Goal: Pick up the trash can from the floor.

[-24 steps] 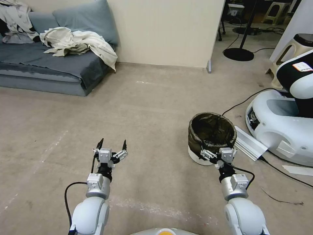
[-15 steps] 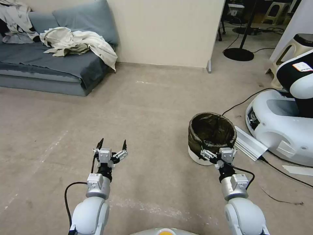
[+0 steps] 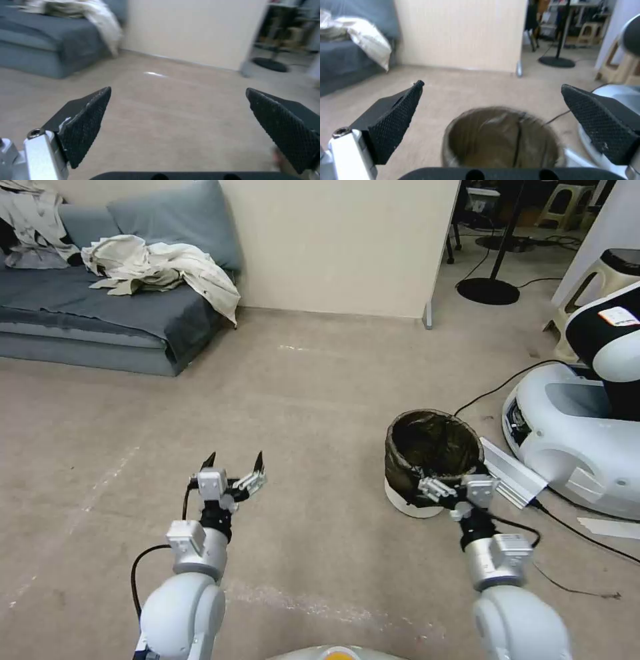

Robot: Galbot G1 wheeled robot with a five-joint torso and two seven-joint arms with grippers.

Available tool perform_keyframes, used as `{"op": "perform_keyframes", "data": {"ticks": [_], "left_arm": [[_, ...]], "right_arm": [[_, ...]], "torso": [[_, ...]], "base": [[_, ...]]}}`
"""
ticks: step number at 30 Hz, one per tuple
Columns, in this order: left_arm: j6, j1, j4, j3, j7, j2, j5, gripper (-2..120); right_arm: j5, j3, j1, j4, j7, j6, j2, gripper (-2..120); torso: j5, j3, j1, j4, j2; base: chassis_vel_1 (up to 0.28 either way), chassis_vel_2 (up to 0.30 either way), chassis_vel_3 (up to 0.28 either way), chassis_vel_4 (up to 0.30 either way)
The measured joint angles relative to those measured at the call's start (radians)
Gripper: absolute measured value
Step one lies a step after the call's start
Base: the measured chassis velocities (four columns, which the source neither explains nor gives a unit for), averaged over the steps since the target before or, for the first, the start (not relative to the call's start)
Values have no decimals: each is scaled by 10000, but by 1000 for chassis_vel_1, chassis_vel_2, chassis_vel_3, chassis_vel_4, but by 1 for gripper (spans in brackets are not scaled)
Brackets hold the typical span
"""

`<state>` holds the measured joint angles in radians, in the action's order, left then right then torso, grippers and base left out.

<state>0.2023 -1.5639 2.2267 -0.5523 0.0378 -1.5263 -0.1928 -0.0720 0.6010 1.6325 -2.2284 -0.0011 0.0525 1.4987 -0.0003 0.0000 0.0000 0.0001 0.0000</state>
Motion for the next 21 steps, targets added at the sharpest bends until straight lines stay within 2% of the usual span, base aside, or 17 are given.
{"op": "perform_keyframes", "data": {"ticks": [10,21], "left_arm": [[-240,-106,1,-375,105,270,89,100],[-193,-83,-89,-418,-165,208,-24,100]], "right_arm": [[-465,152,125,-51,62,-393,-310,100],[-538,168,112,149,-20,-597,-356,100]], "torso": [[2,0,0,-1,0],[3,0,0,-1,0]], "base": [[0,0,0,0],[0,0,0,0]]}}
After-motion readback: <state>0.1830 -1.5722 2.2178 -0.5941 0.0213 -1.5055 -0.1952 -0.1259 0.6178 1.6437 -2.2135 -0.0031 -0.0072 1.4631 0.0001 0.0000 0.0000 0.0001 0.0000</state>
